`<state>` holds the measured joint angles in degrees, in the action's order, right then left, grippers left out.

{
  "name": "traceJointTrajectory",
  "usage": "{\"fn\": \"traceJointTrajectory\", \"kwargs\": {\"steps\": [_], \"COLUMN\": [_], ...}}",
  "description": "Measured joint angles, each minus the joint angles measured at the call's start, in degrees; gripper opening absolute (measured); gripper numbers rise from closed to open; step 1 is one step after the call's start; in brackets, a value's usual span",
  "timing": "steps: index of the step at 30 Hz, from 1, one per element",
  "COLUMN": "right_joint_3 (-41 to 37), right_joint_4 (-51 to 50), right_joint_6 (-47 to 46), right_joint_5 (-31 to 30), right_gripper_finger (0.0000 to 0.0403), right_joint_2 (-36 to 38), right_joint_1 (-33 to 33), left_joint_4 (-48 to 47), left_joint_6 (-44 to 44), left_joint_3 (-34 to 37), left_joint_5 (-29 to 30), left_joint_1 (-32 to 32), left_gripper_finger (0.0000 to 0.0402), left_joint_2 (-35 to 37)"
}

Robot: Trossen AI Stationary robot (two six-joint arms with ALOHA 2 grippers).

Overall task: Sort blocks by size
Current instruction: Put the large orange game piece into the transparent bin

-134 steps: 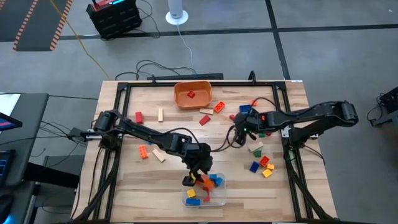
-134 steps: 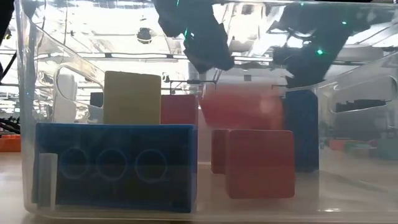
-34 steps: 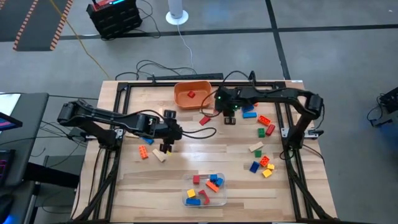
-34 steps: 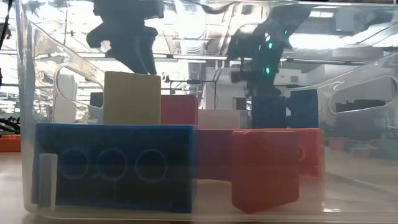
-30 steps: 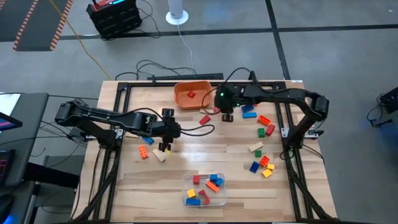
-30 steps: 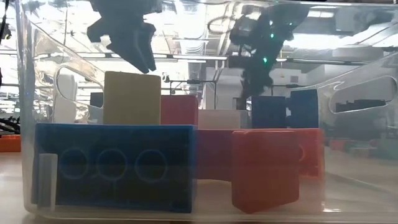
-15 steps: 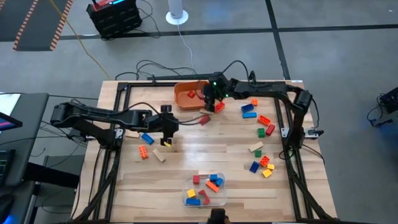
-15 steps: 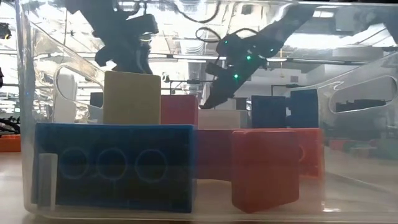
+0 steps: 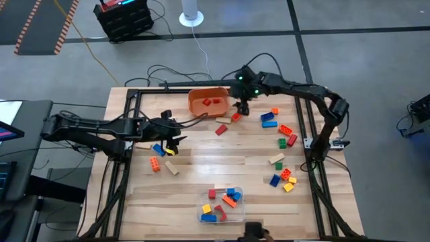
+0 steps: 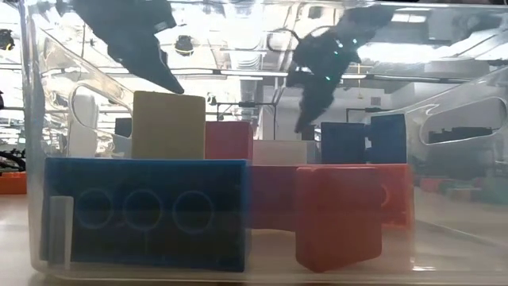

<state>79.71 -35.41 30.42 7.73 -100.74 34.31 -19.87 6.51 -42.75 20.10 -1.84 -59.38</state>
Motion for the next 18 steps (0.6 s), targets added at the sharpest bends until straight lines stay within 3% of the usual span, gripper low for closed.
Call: {"fn": "traceJointTrajectory", "kwargs": {"steps": [7, 18], "right_joint_3": [-4.3, -7.9], "right_joint_4": [-6.6, 5.4], "right_joint_6": [2.2, 10.0], "right_joint_5": [-0.1, 2.0], "right_gripper_finger": [0.0251, 0.0251], "right_joint_2": [-1.1, -2.3], "right_joint_1": [1.0, -2.1], "left_joint_4": [2.4, 3.7], "left_joint_6": [0.9, 0.1], "left_joint_3": [2.8, 4.5], "left_joint_5": [0.0, -0.4], "left_joint_1": [-0.1, -0.1], "left_gripper_finger": [0.0194, 0.0194], "left_joint_2": [0.3, 0.3]}}
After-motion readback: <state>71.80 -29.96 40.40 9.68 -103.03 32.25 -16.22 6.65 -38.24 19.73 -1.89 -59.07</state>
